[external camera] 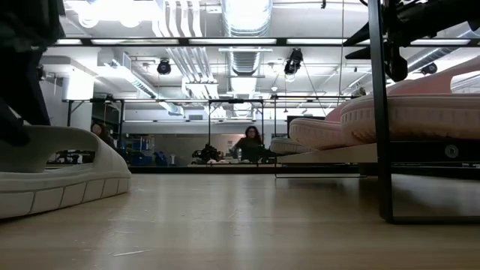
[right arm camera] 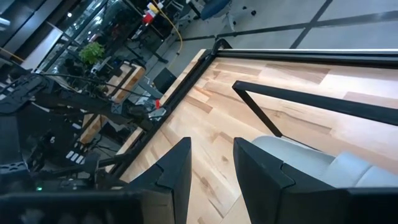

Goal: Pick and place slides into the shelf
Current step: Put the gray slide on the shelf

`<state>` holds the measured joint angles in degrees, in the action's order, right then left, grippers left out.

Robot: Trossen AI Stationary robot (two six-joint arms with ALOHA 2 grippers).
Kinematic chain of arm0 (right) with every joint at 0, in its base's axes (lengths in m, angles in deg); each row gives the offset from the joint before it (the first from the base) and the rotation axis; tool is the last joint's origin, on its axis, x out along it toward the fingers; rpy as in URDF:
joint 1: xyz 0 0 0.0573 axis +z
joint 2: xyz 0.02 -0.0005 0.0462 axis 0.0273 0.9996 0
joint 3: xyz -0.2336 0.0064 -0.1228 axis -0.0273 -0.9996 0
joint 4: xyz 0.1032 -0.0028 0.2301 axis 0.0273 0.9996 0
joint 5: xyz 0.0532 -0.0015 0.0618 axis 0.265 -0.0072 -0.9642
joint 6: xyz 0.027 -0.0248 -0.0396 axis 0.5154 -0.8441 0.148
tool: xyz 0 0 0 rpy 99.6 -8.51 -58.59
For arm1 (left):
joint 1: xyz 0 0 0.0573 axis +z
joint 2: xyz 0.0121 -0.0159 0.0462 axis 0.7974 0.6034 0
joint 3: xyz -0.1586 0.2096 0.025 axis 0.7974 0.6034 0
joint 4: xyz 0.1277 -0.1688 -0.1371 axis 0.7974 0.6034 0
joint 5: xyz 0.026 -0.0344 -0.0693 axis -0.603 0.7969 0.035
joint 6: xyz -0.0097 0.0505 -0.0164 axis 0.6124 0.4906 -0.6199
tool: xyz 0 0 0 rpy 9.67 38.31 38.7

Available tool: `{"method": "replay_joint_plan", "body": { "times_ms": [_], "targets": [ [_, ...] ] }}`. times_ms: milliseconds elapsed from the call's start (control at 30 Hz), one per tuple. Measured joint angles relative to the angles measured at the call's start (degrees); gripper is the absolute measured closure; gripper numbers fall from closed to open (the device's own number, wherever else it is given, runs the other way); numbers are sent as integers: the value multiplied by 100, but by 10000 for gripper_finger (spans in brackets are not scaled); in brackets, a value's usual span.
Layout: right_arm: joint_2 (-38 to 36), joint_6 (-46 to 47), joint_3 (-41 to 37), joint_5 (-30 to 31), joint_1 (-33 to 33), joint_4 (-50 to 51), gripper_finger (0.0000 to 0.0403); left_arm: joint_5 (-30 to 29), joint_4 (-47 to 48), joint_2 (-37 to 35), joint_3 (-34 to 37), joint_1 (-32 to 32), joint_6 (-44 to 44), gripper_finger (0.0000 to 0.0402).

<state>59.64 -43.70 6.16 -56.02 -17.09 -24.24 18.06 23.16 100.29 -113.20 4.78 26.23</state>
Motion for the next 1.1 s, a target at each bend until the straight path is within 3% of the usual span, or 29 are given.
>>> {"method": "replay_joint_plan", "body": {
  "times_ms": [233,633,733,900,1100],
  "targets": [
    [0,25,0,2,0,-4,291,-125,-449,-4,540,32,1,274],
    [4,44,0,2,0,-160,291,-407,-476,-2,587,266,-1,275],
    [4,121,0,0,0,-160,291,-427,-469,0,594,292,1,298],
    [4,435,0,-20,0,-160,291,-452,-535,0,637,292,-8,386],
    [4,799,0,-213,0,-160,291,-444,-516,-5,598,303,3,398]
  ]
}}
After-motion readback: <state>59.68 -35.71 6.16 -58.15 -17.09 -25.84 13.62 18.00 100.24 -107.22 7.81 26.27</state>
